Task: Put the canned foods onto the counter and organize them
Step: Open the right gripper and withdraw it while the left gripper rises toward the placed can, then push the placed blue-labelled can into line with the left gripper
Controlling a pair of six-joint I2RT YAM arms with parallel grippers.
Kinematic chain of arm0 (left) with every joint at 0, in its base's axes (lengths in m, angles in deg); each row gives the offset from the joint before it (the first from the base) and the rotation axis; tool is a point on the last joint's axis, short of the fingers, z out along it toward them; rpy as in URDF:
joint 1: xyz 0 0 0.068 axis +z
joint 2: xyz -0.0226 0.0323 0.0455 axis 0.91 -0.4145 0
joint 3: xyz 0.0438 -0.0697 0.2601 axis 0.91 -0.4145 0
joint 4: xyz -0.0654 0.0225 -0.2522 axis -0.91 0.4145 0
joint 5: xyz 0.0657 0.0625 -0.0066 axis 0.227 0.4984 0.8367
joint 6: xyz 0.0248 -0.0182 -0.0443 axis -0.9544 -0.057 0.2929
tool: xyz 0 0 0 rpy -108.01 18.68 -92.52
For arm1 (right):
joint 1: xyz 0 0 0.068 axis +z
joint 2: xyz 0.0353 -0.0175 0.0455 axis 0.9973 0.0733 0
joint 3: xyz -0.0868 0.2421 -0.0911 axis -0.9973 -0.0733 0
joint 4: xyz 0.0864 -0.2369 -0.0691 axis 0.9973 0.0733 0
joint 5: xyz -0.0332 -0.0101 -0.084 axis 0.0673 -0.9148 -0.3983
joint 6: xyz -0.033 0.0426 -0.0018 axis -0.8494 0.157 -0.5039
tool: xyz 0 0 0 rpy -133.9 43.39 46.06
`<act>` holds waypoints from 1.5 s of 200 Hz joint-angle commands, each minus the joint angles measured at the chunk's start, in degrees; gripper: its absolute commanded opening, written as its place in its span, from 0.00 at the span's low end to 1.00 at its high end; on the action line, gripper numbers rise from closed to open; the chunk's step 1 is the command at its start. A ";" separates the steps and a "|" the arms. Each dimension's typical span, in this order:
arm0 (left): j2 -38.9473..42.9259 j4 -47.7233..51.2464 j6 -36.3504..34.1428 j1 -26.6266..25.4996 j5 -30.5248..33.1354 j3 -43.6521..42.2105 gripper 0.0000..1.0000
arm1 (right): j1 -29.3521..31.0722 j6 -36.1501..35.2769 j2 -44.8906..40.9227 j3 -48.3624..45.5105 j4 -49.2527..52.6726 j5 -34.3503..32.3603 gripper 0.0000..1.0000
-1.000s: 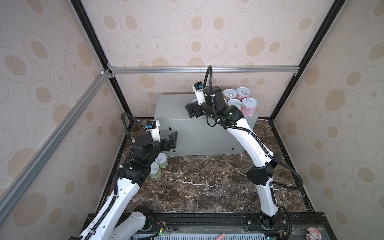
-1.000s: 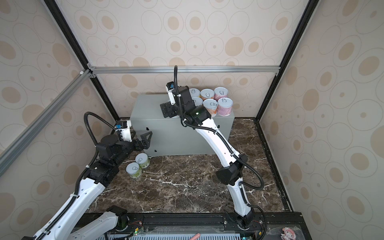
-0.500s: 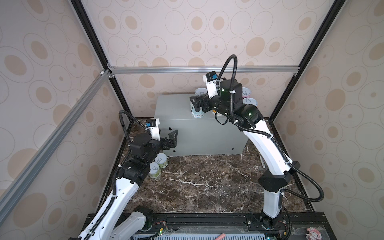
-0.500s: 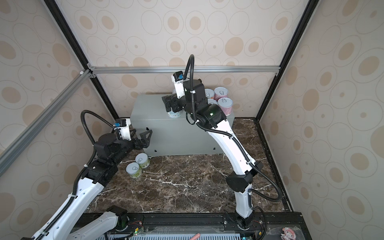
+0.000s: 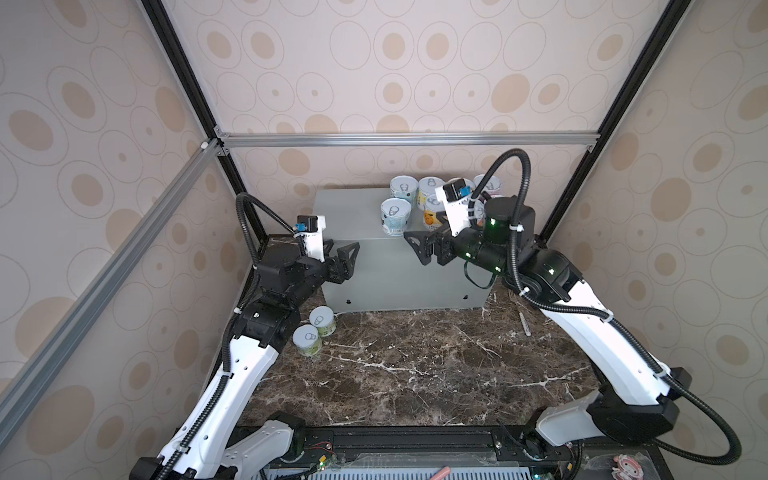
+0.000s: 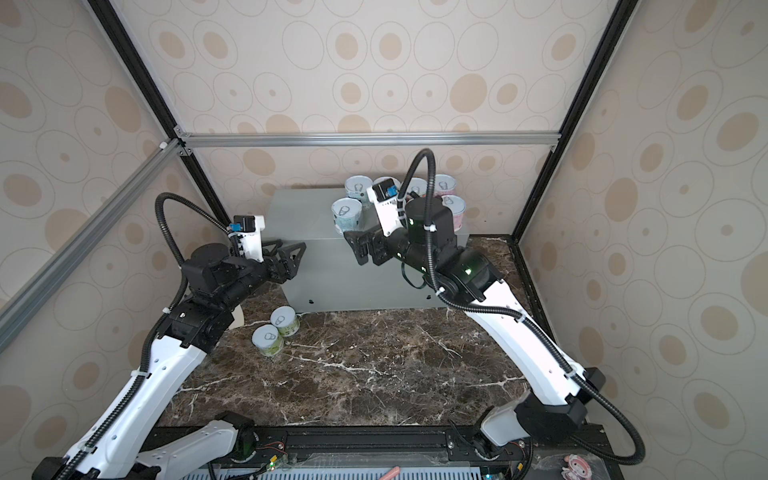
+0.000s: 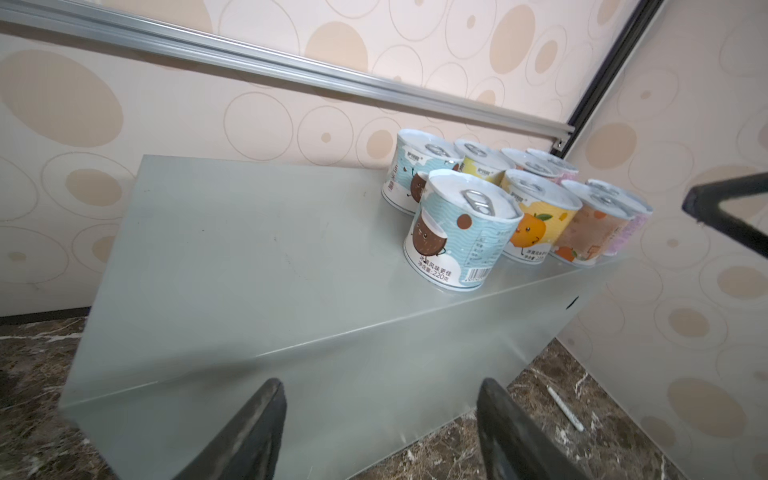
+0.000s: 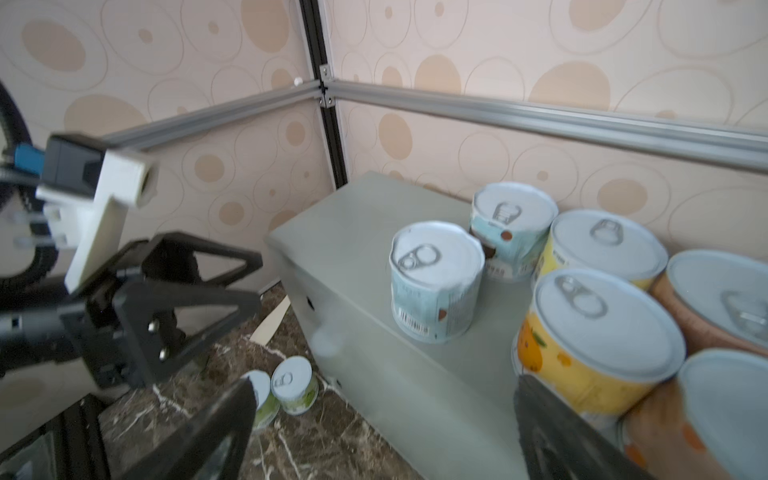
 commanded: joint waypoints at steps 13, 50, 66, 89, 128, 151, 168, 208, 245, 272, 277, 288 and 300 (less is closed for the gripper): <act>-3.16 3.26 -2.45 -0.15 -4.02 6.39 0.66 | 0.11 1.92 -10.68 -17.45 -9.55 5.82 0.99; -6.43 2.99 -3.73 -0.43 -4.13 11.15 0.61 | 0.18 5.99 -20.85 -38.50 -19.51 10.24 0.99; -8.03 2.94 -3.75 -0.60 -4.11 12.95 0.59 | 0.11 7.94 -23.60 -46.99 -25.26 11.01 0.99; -10.38 2.97 -3.36 -1.96 -4.14 15.23 0.58 | 0.15 10.64 -24.77 -57.31 -33.80 11.08 0.99; -14.37 5.30 -6.07 -5.40 -0.35 18.82 0.59 | 0.19 13.01 -20.93 -65.41 -43.95 10.03 0.99; -16.17 5.53 -6.89 -6.44 0.85 19.62 0.59 | 0.18 13.21 -17.87 -65.46 -45.31 9.66 0.99; -17.29 5.06 -7.11 -6.94 1.48 19.80 0.59 | 0.16 14.12 -15.90 -66.16 -47.31 10.35 0.99; -20.06 3.87 -7.57 -7.84 1.79 20.68 0.59 | 0.19 15.54 -12.83 -67.89 -50.67 10.47 0.99; -22.31 2.86 -8.05 -8.93 2.03 22.24 0.58 | 0.14 15.63 -11.43 -68.01 -50.78 10.67 0.99; -24.25 2.55 -8.68 -9.28 2.11 23.69 0.58 | 0.17 15.77 -10.71 -67.95 -51.00 10.84 0.99; -24.62 2.51 -8.87 -9.29 2.23 23.92 0.58 | 0.14 15.73 -10.55 -67.94 -50.96 10.88 0.99; -25.33 2.55 -9.11 -9.45 2.29 24.45 0.58 | 0.18 15.72 -10.45 -67.87 -50.96 10.94 0.99; -26.03 2.49 -9.37 -9.54 2.38 24.90 0.58 | 0.13 15.63 -10.44 -67.87 -50.87 10.81 0.99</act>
